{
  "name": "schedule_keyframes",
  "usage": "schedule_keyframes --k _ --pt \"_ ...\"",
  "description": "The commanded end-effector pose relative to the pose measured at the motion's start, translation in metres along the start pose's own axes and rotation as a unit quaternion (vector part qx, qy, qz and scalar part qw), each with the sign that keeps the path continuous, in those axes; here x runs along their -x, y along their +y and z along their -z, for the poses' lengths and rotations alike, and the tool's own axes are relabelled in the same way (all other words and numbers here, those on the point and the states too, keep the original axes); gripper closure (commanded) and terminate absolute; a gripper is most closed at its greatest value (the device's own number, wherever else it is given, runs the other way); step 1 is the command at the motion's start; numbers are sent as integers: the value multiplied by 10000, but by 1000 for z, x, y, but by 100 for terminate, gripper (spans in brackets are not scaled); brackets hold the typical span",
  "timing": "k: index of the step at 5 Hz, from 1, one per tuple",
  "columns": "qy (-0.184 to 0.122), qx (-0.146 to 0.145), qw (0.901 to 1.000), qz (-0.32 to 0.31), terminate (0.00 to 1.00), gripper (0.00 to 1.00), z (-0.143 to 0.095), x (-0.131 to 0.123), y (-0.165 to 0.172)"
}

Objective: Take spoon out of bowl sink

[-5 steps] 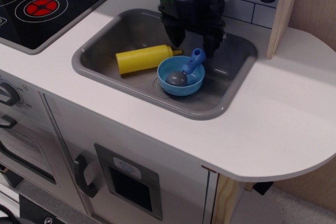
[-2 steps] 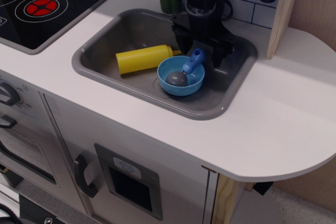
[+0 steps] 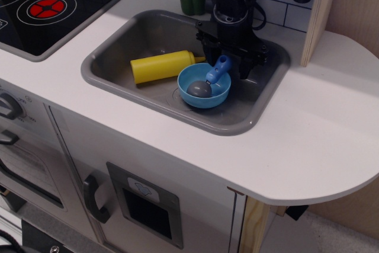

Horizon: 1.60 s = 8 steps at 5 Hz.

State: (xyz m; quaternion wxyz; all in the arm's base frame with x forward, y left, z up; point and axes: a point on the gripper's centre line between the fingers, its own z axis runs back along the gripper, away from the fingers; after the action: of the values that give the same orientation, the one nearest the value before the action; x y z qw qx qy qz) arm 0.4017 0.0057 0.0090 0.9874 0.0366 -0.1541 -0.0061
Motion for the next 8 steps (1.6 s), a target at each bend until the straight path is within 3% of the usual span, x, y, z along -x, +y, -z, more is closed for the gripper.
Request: schedule_keyframes --k 1,6,8 --pt "-244 -8 9996 -117 0 100 -14 -17 1" --pt "-656 -43 9918 -1100 0 100 -72 -33 32" --pt "106 18 9891 -1469 0 100 -84 -3 11"
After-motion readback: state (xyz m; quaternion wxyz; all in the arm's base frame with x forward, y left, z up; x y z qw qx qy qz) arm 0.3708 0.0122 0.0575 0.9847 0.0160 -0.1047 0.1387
